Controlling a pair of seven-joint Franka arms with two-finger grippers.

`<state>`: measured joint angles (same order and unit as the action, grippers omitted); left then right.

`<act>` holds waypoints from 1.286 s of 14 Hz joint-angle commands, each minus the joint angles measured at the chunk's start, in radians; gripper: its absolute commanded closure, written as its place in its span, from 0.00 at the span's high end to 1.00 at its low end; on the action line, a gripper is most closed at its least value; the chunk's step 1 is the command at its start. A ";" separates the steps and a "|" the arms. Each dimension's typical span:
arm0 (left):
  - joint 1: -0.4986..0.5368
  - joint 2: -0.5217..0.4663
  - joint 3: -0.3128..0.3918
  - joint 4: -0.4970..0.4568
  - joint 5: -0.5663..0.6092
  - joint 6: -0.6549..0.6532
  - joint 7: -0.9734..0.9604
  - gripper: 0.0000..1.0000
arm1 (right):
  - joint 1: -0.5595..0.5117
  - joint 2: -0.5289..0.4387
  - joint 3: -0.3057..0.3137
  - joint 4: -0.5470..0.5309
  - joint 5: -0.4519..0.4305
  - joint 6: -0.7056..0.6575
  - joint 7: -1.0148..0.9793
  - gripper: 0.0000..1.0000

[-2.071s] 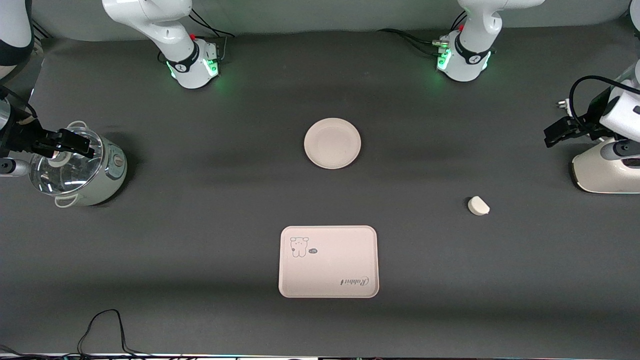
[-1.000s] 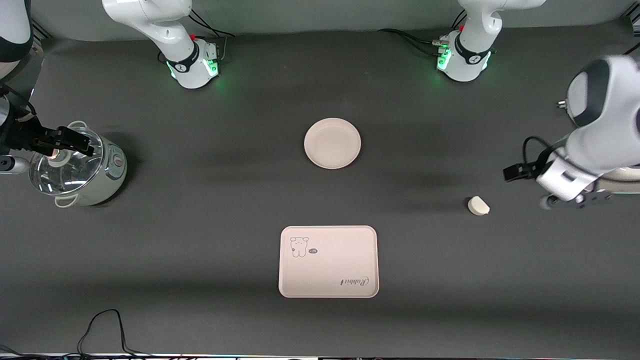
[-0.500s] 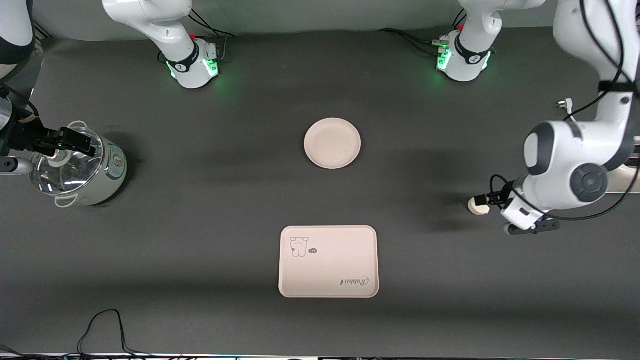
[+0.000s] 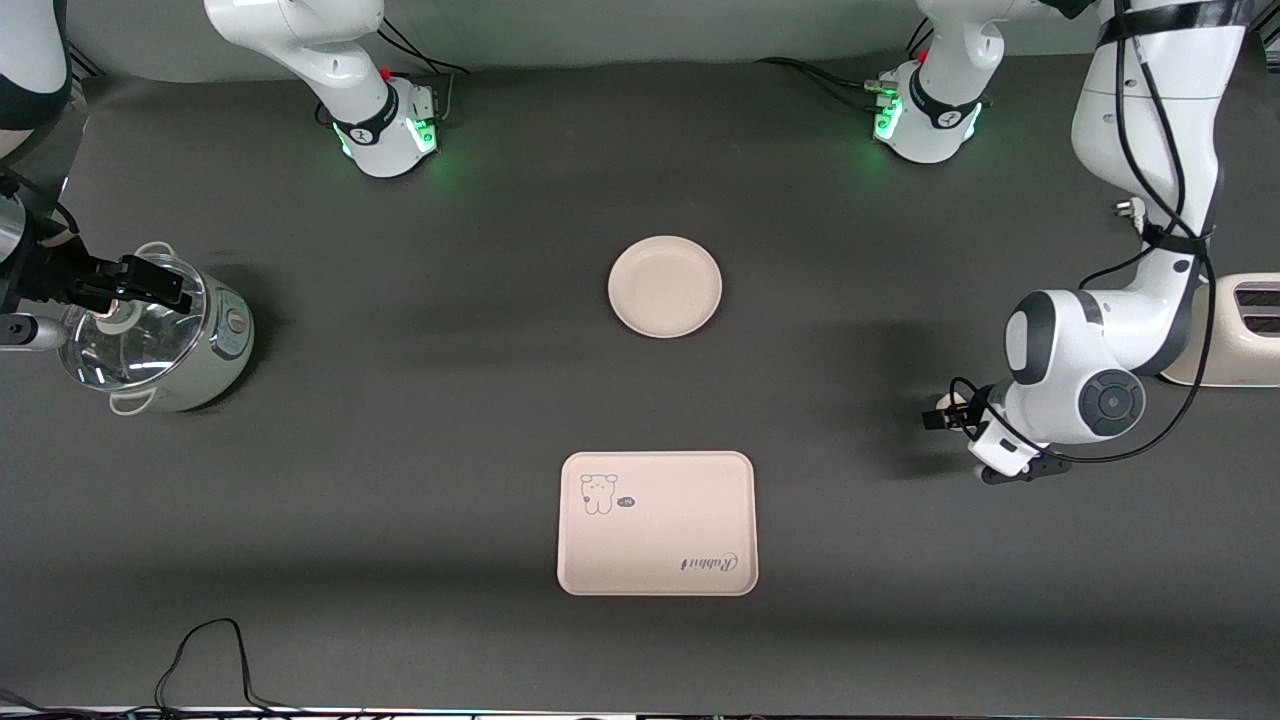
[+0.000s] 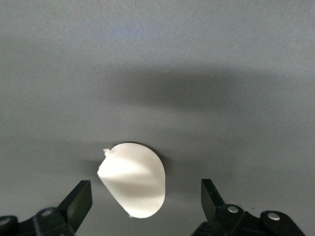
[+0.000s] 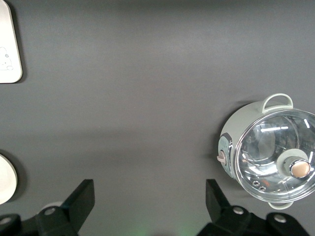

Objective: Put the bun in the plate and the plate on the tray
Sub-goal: 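Lower the left gripper onto the white bun and grasp it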

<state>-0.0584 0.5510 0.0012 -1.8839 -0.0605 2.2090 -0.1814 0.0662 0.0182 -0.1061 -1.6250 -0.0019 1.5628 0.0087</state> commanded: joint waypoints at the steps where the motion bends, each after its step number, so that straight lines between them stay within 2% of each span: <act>1: 0.002 -0.014 0.003 -0.040 -0.012 0.017 -0.012 0.95 | -0.003 -0.003 0.005 -0.003 -0.023 -0.003 -0.019 1.00; 2: 0.009 -0.017 0.003 -0.046 -0.012 0.017 -0.012 0.85 | -0.003 -0.003 0.006 -0.001 -0.023 -0.003 -0.021 1.00; 3: 0.015 -0.019 0.003 -0.046 -0.010 0.014 -0.009 0.69 | -0.003 -0.003 0.006 -0.001 -0.023 -0.003 -0.021 1.00; 4: 0.015 -0.020 0.003 -0.047 -0.012 0.014 -0.006 0.47 | -0.003 -0.003 0.005 -0.003 -0.023 -0.003 -0.021 1.00; 5: 0.015 -0.023 0.003 -0.046 -0.012 0.009 -0.006 0.30 | -0.003 -0.003 0.005 -0.003 -0.023 -0.003 -0.021 1.00; 6: 0.015 -0.034 0.003 -0.046 -0.012 -0.004 -0.004 0.26 | -0.003 -0.004 0.006 -0.003 -0.023 -0.003 -0.021 1.00; 8: 0.022 -0.089 0.008 -0.035 -0.010 -0.062 -0.003 0.27 | -0.003 -0.004 0.006 -0.003 -0.023 -0.003 -0.021 1.00; 11: 0.022 -0.225 0.010 -0.024 0.004 -0.205 -0.012 0.27 | -0.003 -0.004 0.006 -0.003 -0.023 -0.003 -0.019 1.00; 16: 0.020 -0.463 0.011 0.052 0.074 -0.564 0.005 0.29 | -0.003 -0.003 0.005 -0.003 -0.023 -0.003 -0.019 1.00; 18: 0.020 -0.535 0.010 0.063 0.074 -0.636 0.005 0.29 | -0.003 -0.003 0.006 -0.003 -0.023 -0.003 -0.019 1.00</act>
<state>-0.0362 0.0822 0.0111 -1.8148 -0.0019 1.6273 -0.1837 0.0661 0.0187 -0.1061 -1.6262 -0.0019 1.5628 0.0068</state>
